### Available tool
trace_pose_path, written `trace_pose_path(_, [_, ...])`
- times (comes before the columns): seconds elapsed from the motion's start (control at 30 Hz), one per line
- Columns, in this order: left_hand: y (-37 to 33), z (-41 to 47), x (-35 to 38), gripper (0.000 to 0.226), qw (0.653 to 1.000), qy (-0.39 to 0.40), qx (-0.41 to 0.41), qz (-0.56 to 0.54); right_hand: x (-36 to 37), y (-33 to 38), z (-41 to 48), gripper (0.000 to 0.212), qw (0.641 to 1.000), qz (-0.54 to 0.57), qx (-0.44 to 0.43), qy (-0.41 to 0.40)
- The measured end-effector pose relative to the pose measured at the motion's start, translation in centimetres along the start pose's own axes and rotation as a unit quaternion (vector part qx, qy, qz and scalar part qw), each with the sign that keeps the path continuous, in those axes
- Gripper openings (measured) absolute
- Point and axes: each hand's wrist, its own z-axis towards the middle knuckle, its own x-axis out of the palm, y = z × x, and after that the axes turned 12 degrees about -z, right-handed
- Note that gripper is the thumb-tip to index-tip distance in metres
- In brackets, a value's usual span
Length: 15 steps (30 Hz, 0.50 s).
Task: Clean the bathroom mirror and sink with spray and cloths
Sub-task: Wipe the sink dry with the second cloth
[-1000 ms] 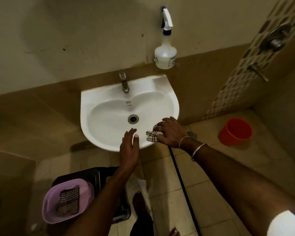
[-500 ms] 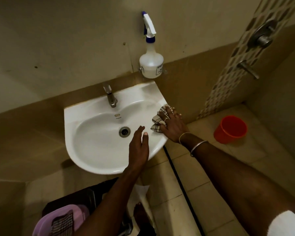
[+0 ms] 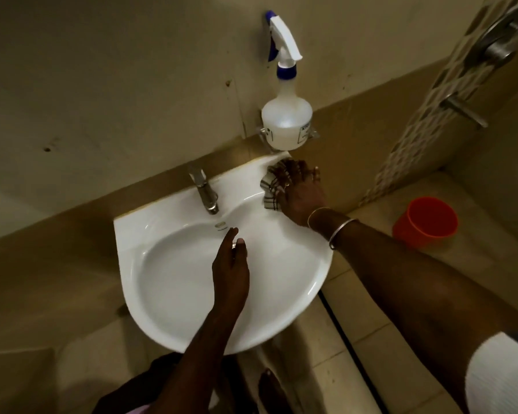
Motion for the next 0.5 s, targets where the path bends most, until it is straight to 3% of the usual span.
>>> trace_pose_path(0.17, [0.6, 1.9, -2.8, 0.040, 0.999, -0.052, 0.000, -0.012, -0.5, 3.9, 2.7, 0.064, 0.998, 0.033, 0.003, -0.056])
trace_pose_path(0.33, [0.3, 3.6, -4.8, 0.036, 0.994, -0.100, 0.022, -0.024, -1.4, 11.4, 2.8, 0.066, 0.992, 0.094, -0.049, -0.068])
trace_pose_path(0.5, [0.2, 4.4, -5.6, 0.034, 0.993, -0.107, 0.033, -0.022, -0.9, 9.3, 3.2, 0.075, 0.986, 0.039, -0.155, -0.045])
